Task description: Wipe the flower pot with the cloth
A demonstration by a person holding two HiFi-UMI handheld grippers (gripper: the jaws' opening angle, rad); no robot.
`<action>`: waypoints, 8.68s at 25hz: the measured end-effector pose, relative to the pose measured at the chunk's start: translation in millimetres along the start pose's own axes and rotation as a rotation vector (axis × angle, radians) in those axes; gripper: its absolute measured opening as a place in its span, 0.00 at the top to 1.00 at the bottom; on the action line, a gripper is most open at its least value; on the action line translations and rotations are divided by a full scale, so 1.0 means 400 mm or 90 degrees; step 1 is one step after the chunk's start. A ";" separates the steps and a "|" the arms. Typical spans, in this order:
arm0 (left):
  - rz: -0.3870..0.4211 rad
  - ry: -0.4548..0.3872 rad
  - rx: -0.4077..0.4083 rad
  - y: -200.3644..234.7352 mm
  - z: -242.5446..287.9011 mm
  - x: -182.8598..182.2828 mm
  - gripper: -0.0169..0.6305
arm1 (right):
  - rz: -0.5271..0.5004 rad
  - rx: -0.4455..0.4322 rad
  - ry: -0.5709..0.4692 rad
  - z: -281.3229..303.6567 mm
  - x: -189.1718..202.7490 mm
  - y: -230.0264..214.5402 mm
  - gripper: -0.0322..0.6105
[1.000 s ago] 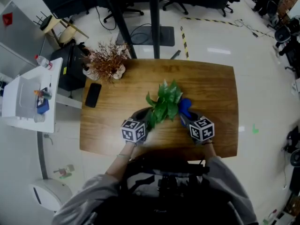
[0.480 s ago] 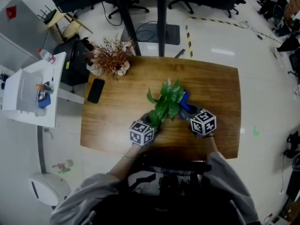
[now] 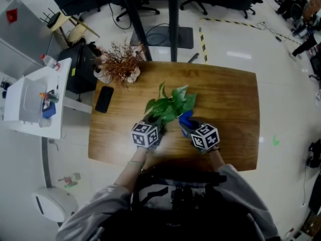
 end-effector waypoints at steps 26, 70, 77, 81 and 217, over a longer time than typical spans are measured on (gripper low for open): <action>-0.042 0.001 -0.002 -0.010 -0.017 0.033 0.97 | -0.156 0.040 0.009 -0.041 -0.118 -0.083 0.86; -0.044 0.004 -0.030 0.060 -0.044 0.032 0.97 | -0.281 -0.009 0.094 0.017 -0.133 -0.043 0.86; -0.053 -0.017 -0.052 0.121 -0.042 -0.017 0.97 | -0.247 -0.042 0.101 0.066 -0.069 0.031 0.86; -0.062 -0.021 -0.061 0.140 -0.029 -0.029 0.97 | -0.227 -0.046 0.107 0.098 -0.044 0.052 0.86; 0.045 -0.099 0.046 -0.066 -0.246 -0.071 0.97 | 0.108 0.092 -0.167 -0.129 -0.074 0.202 0.87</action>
Point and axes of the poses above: the fingertips, and each gripper's own axes: z forward along the fingers, y to its left, x out of its underside, the point moved 4 cm from there along -z, backward along the fingers, and after that the axes turned 7 degrees about y, right-handed, at the moved point
